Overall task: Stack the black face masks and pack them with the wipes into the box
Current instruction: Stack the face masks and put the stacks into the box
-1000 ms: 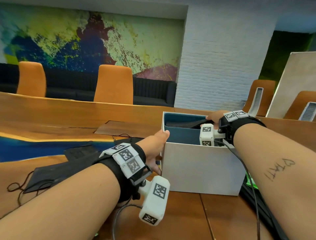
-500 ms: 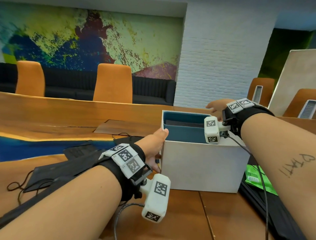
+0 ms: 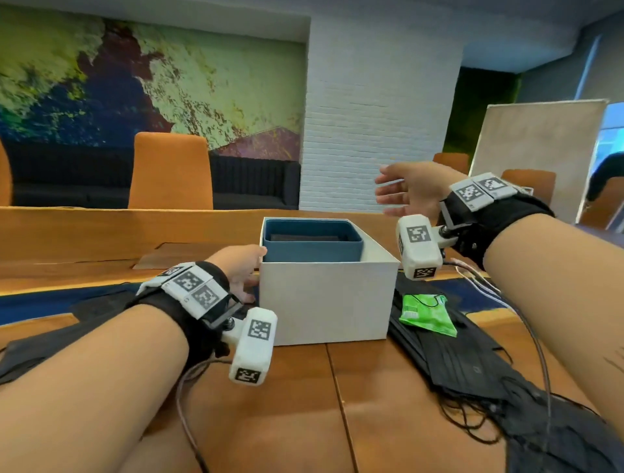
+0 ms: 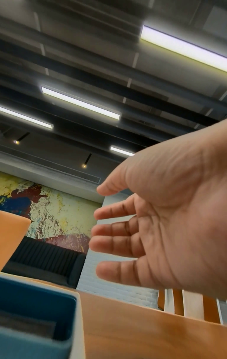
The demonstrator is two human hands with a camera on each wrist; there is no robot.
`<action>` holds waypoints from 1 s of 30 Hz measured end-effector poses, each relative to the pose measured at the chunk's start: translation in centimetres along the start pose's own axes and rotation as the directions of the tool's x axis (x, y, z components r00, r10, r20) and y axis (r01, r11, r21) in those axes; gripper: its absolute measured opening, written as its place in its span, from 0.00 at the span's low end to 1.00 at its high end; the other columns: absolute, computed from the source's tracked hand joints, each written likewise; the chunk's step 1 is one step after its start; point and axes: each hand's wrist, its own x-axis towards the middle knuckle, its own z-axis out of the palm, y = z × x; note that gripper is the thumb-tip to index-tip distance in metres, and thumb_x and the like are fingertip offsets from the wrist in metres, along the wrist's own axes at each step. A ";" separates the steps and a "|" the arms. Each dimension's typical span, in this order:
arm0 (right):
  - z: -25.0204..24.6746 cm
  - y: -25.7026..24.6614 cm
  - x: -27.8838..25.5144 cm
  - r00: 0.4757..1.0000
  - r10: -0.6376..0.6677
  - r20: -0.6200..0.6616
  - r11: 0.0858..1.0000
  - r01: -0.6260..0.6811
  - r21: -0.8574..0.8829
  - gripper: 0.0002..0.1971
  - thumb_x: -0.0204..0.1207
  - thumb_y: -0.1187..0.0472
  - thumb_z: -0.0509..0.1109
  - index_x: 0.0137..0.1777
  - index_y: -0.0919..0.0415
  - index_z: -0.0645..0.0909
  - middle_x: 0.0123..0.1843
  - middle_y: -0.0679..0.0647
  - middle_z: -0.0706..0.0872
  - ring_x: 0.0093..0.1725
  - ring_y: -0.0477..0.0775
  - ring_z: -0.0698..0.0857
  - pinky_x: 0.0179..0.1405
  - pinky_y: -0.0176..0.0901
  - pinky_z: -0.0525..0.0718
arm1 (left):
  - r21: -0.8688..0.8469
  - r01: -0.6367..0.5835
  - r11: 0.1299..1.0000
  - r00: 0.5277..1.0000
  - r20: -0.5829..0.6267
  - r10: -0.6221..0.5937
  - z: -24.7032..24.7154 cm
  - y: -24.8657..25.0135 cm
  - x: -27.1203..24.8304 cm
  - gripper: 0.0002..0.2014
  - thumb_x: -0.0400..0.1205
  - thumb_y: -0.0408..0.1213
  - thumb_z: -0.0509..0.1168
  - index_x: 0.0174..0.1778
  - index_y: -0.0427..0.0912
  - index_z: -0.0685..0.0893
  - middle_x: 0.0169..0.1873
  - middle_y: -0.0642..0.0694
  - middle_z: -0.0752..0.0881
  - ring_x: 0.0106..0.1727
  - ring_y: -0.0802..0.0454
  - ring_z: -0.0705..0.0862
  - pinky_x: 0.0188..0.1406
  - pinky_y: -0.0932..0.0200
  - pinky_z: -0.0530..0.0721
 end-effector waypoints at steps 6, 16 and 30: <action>-3.8 4.7 -5.2 0.984 0.178 0.011 0.959 -0.172 -0.224 0.13 0.82 0.49 0.62 0.48 0.58 0.79 0.44 0.55 0.81 0.42 0.52 0.81 0.41 0.45 0.80 | 0.182 -0.325 0.928 0.920 -0.166 0.355 2.3 0.1 -2.3 0.20 0.85 0.46 0.59 0.72 0.49 0.69 0.68 0.44 0.74 0.57 0.49 0.73 0.55 0.50 0.75; -7.2 12.0 -11.0 0.826 0.549 -0.128 0.684 -0.532 -0.499 0.11 0.82 0.54 0.65 0.63 0.52 0.77 0.31 0.51 0.68 0.26 0.47 0.65 0.21 0.33 0.65 | 0.802 -0.372 0.468 0.840 0.076 0.537 7.9 -0.4 -4.2 0.06 0.81 0.52 0.59 0.51 0.61 0.79 0.62 0.51 0.82 0.71 0.44 0.73 0.79 0.33 0.52; -7.3 16.8 -8.4 0.844 0.520 -0.128 0.482 -0.414 -0.772 0.12 0.73 0.57 0.75 0.34 0.58 0.75 0.37 0.53 0.77 0.34 0.49 0.75 0.40 0.40 0.77 | 0.702 -0.469 0.536 0.821 0.124 0.557 8.3 -1.5 -3.9 0.05 0.83 0.43 0.62 0.50 0.55 0.82 0.52 0.51 0.83 0.59 0.50 0.80 0.64 0.51 0.79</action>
